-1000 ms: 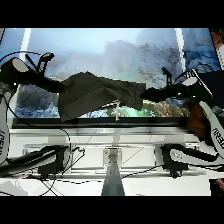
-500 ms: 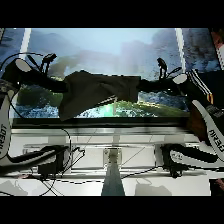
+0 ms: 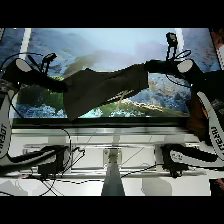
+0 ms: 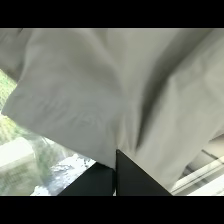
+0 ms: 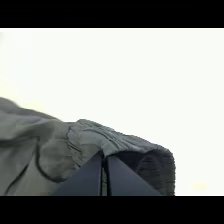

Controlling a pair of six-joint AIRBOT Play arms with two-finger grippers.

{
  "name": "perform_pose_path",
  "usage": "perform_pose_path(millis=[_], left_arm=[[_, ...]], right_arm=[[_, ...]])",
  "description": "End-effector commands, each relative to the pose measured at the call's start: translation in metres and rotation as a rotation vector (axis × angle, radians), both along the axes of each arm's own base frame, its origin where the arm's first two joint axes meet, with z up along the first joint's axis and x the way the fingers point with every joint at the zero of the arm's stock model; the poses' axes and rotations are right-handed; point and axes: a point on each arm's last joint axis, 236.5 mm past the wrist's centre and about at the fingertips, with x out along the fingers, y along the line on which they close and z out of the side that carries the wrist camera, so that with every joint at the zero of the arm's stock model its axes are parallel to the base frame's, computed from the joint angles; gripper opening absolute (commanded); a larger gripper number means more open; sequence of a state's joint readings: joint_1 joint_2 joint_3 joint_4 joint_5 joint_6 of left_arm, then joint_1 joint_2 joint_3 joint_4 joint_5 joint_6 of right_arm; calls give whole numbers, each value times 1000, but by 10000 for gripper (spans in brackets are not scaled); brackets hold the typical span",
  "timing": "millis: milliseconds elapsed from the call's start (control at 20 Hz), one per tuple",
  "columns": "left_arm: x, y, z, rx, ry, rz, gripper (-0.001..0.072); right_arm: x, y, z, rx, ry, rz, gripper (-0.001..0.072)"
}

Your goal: Fold the clothes and pants, and hang the long-sleeved shirts on hangers.

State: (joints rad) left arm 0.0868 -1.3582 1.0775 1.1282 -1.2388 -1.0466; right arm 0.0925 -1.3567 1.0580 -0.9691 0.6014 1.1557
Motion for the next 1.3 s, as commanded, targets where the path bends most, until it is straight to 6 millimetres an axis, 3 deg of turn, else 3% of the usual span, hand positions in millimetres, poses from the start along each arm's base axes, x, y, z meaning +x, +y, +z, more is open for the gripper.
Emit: perform_pose_path(millis=[0,100,150,200,250,400,500,650,750,800,850,1000,1150,1250], left_arm=[[0,0,0,0,0,0,7],[1,-3,1,-14,1,4,7],[1,-4,0,-20,3,6,8],[1,-7,0,-33,7,9,8],[2,-9,-2,-45,14,13,8],[3,-18,-6,-91,37,26,8],[3,-25,-9,-117,53,31,8],[3,-32,-16,-138,76,30,8],[2,-35,-19,-144,88,27,8],[1,-36,-20,-145,92,25,8],[1,-38,-21,-145,95,21,8],[1,-39,-21,-145,95,18,8],[1,-39,-21,-145,94,18,8],[1,-39,-21,-145,94,18,8]], right_arm=[[7,-21,-22,-133,7,2,27],[5,-38,-45,-144,83,-58,27],[2,-47,-55,-121,130,-101,102],[0,-57,-63,-105,166,-136,326],[-2,-68,-68,-87,204,-171,412],[-11,-95,-72,-69,282,-209,414],[-16,-102,-65,-28,348,-205,413],[-38,-68,-49,63,433,28,413],[-59,-45,-49,70,474,191,426],[-62,-38,-51,53,471,241,519],[-62,-31,-52,33,450,285,583],[-50,-22,-57,-54,379,320,583],[-38,-34,-69,-185,356,278,583],[-24,-41,-78,-157,366,152,582]])
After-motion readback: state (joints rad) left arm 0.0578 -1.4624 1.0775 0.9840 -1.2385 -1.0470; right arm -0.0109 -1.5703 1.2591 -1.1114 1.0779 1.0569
